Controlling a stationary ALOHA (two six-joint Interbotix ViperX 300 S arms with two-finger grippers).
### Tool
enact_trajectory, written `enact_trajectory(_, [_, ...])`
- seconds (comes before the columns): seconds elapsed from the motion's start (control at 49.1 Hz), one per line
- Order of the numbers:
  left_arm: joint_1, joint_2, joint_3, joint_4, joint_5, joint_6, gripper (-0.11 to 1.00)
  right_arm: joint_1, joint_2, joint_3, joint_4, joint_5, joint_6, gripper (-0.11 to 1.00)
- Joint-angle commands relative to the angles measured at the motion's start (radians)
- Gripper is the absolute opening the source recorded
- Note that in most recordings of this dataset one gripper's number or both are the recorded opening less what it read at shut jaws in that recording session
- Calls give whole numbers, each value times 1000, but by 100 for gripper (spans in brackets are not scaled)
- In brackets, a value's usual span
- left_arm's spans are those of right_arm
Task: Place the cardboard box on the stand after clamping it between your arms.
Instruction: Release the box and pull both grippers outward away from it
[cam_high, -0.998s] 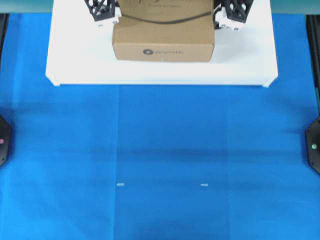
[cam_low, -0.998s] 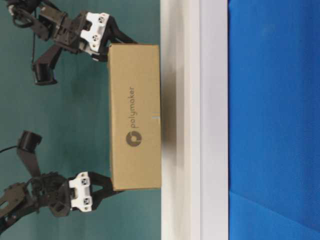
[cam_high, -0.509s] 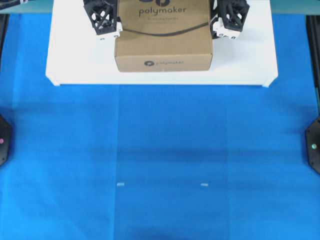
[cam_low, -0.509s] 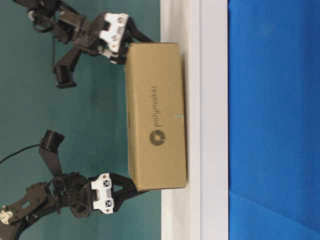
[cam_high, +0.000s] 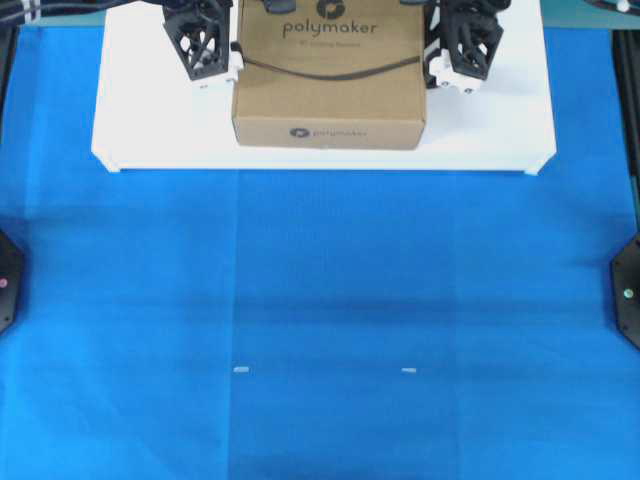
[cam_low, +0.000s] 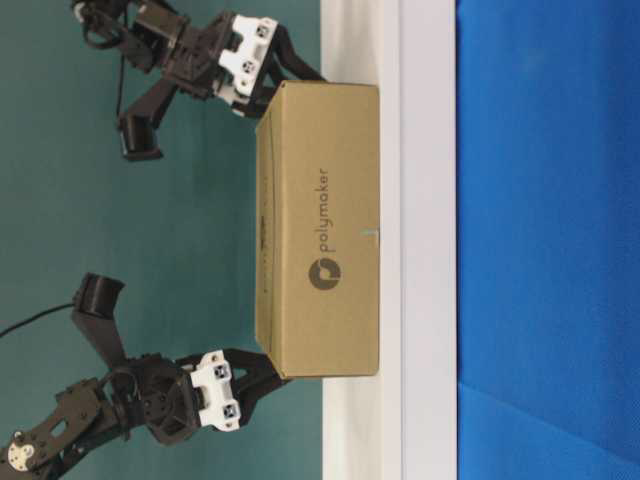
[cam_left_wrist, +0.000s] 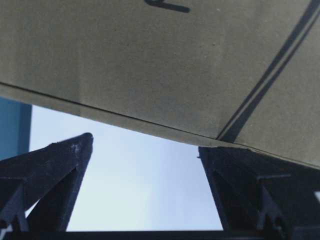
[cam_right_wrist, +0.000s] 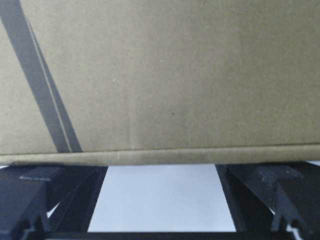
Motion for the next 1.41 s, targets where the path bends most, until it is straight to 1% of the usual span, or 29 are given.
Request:
enact_trajectory(0.0, [-31, -9, -11, -29, -63, 5, 85, 18, -37, -8, 35, -35, 23, 98])
enact_trajectory(0.305, [25, -37, 17, -28, -48, 15, 85, -18, -77, 34, 32, -35, 25, 98])
enact_trajectory(0.387, [41, -48, 28, -28, -43, 29, 85, -31, -89, 52, 31, -38, 25, 98])
enact_trajectory(0.448, [49, -54, 41, -28, -40, 40, 85, -46, -98, 66, 32, -40, 25, 98])
enact_trajectory(0.57, [51, -61, 55, -28, -37, 40, 85, -74, -118, 86, 31, -51, 23, 98])
enact_trajectory(0.753, [58, -101, 97, -25, 29, 51, 84, -101, -172, 107, 25, -40, 29, 98])
enact_trajectory(0.937, [55, -206, 163, -25, 32, 38, 84, -97, -285, 160, 37, -44, 81, 98])
enact_trajectory(1.038, [40, -279, 201, -25, 20, 34, 84, -69, -354, 201, 57, -58, 97, 98])
enact_trajectory(1.12, [14, -345, 230, -25, -20, 32, 84, -35, -413, 235, 66, -81, 104, 98])
enact_trajectory(1.201, [-20, -410, 261, -25, -95, 31, 84, 5, -471, 270, 77, -112, 117, 98])
enact_trajectory(1.262, [-55, -453, 288, -26, -164, 32, 84, 43, -518, 302, 101, -150, 138, 98])
enact_trajectory(1.324, [-98, -497, 327, -25, -238, 29, 84, 89, -561, 341, 124, -201, 164, 98])
enact_trajectory(1.385, [-140, -535, 362, -26, -287, 20, 84, 141, -614, 388, 127, -264, 187, 98])
